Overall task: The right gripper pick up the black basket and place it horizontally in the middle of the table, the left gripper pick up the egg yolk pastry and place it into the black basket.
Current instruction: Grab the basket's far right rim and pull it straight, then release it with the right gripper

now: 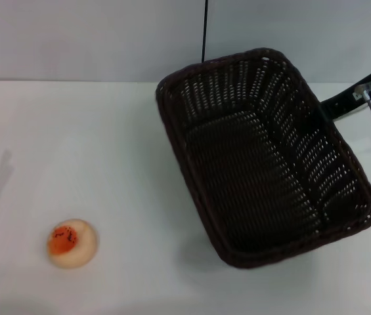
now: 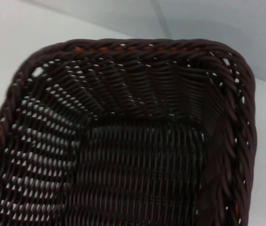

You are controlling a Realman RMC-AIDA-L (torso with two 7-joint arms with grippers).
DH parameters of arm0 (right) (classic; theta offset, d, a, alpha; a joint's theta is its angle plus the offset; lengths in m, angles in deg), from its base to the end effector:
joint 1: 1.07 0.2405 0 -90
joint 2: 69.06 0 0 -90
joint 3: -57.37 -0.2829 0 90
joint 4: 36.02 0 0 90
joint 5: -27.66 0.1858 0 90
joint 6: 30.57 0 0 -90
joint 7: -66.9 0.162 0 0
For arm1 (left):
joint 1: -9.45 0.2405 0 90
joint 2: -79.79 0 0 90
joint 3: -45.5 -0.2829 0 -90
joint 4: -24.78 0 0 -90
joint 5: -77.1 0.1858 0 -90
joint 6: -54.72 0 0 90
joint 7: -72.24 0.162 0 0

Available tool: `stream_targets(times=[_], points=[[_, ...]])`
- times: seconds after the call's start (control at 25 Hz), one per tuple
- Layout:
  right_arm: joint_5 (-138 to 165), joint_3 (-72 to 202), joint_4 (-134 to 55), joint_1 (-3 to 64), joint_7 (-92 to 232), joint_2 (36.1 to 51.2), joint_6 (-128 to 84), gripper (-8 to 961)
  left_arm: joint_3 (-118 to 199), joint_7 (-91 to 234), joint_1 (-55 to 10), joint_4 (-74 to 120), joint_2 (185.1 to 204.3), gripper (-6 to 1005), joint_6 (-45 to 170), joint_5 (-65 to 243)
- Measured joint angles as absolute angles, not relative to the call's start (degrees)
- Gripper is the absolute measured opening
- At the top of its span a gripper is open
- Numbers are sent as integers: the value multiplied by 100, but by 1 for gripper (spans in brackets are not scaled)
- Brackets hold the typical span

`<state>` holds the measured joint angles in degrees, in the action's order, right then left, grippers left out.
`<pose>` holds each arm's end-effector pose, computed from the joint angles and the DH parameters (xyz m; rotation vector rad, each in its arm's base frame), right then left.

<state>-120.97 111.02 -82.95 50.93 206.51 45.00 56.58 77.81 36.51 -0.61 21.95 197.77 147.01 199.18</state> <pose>0.2109 0.4128 -0.0063 -2.5726 1.2503 -0.2806 -0.3818 0.2273 0.0290 -1.4907 -0.7052 -0.9778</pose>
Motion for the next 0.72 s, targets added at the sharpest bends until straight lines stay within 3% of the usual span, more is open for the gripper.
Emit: stream_targets(times=[0.12, 0.44, 0.72], points=[[-12088, 11105, -8479, 5109, 20190, 4529, 5878, 148, 7749, 3676, -7, 2188, 19774, 807, 14708, 19949], [-12082, 11425, -8538, 5544, 18289, 4588, 6293, 148, 7317, 3692, 242, 2154, 19788, 803, 14780, 20066], [-12051, 11701, -8761, 5736, 16779, 4896, 5974, 144, 7028, 3679, 448, 2193, 19809, 800, 15140, 20076]])
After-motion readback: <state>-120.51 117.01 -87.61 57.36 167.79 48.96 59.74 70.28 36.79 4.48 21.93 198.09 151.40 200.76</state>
